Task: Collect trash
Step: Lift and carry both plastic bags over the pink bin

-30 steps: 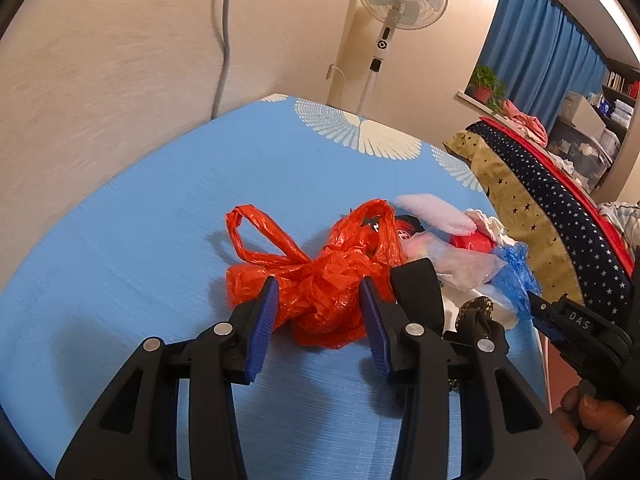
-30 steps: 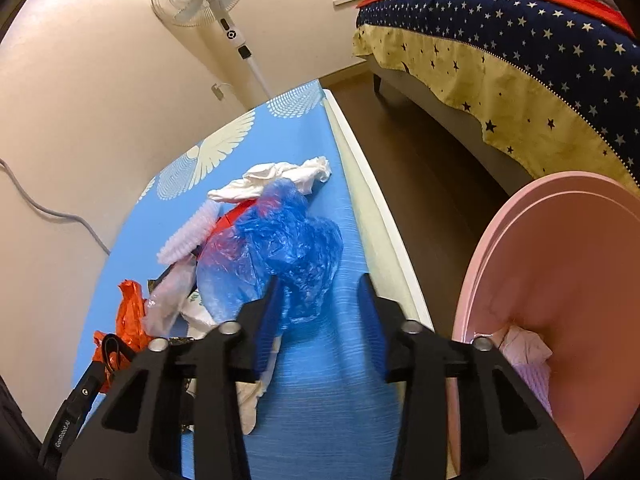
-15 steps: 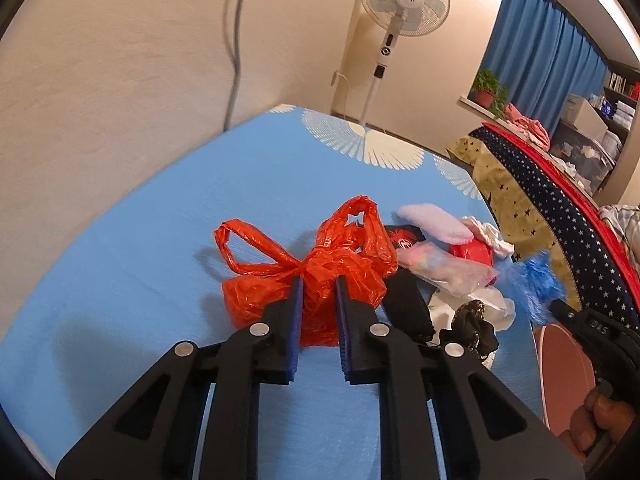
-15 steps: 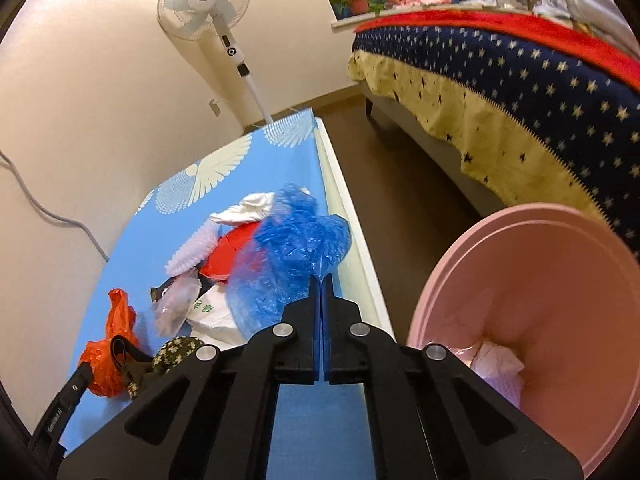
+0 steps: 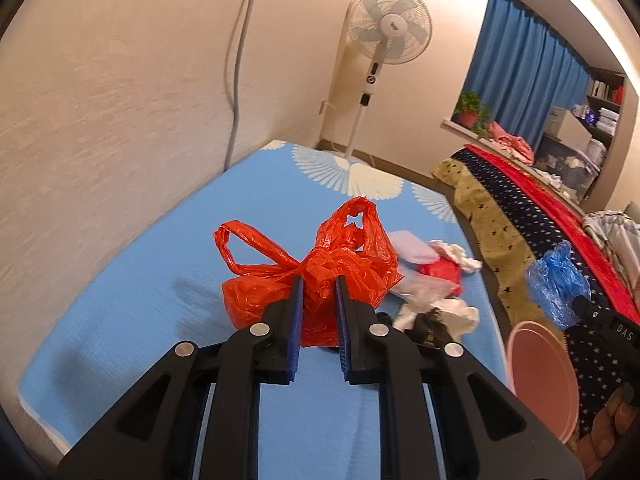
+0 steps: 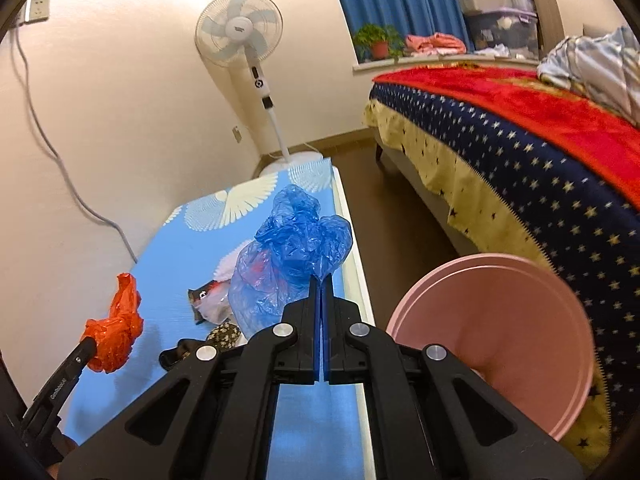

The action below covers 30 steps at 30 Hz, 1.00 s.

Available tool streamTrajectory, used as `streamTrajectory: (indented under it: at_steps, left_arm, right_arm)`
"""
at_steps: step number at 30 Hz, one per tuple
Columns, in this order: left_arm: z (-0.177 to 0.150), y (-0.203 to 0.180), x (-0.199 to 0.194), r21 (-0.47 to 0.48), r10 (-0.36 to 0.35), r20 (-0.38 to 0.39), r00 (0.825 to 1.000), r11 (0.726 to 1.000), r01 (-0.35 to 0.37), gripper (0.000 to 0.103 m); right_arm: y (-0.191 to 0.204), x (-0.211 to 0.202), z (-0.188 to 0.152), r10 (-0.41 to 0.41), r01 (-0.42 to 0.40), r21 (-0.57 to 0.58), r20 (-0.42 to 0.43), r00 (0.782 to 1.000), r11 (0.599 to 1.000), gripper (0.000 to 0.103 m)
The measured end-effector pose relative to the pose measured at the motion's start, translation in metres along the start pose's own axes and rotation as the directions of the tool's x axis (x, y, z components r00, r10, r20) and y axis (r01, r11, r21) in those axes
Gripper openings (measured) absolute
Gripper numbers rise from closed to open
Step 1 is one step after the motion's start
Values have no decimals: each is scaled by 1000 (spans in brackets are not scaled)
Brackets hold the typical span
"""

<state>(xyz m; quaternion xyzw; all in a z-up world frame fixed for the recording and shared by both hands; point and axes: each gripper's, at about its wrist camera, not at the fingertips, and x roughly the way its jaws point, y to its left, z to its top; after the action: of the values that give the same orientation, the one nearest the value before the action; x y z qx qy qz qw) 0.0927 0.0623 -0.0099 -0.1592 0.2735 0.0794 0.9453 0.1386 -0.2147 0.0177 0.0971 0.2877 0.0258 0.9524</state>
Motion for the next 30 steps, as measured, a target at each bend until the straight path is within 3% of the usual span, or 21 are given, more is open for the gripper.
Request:
streamTrajectory:
  at_steps: [16, 30]
  left_arm:
    - [-13, -44, -49, 98, -124, 20, 992, 988, 121, 15]
    - [-25, -80, -55, 147, -194, 1, 981, 971, 191, 15]
  right_arm:
    - [-38, -87, -6, -57, 55, 21, 95, 994, 998, 1]
    - [-72, -115, -10, -124, 120, 44, 125, 984, 992, 1]
